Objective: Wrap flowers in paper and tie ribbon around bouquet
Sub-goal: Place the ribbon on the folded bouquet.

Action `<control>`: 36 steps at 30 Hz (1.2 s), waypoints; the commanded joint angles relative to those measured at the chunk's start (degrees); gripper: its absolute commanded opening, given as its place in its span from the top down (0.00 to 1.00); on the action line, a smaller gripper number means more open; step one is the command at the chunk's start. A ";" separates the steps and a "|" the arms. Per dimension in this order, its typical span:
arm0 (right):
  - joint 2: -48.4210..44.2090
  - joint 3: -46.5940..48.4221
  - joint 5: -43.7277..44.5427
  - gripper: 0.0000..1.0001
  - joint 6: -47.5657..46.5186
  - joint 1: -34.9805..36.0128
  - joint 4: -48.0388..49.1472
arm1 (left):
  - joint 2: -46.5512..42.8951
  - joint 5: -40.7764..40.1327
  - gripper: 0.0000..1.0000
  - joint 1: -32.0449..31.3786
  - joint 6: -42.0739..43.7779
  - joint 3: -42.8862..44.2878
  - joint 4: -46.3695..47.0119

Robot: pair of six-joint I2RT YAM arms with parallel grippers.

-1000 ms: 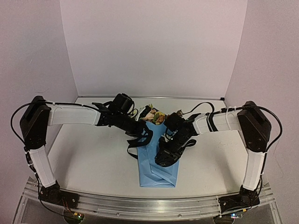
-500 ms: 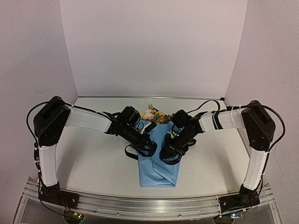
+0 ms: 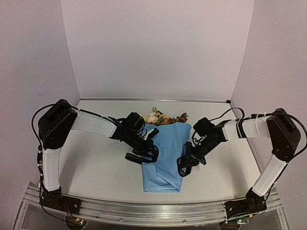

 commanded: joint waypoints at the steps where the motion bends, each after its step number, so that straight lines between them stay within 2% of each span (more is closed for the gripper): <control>1: -1.74 -2.25 0.01 1.00 -2.68 -1.41 0.00 | -1.06 -0.93 1.00 0.02 0.39 2.67 -0.34; 13: 9.68 8.37 -0.32 1.00 -0.62 1.17 2.43 | -4.96 1.13 1.00 -0.45 1.86 4.29 -1.59; 19: 13.27 12.14 0.74 1.00 1.61 2.00 3.71 | -4.09 0.83 1.00 -1.47 1.92 5.51 -2.52; 28: 11.37 12.87 2.46 1.00 1.91 1.35 1.62 | 0.84 -0.72 1.00 -1.65 0.81 5.84 -1.83; 33: 10.41 14.50 3.21 1.00 3.14 -0.26 1.00 | -5.16 -2.39 1.00 -2.17 2.42 6.83 0.75; 36: 12.02 18.28 2.48 1.00 4.58 -1.62 -0.31 | -7.06 -4.14 1.00 -2.74 5.33 11.83 -1.72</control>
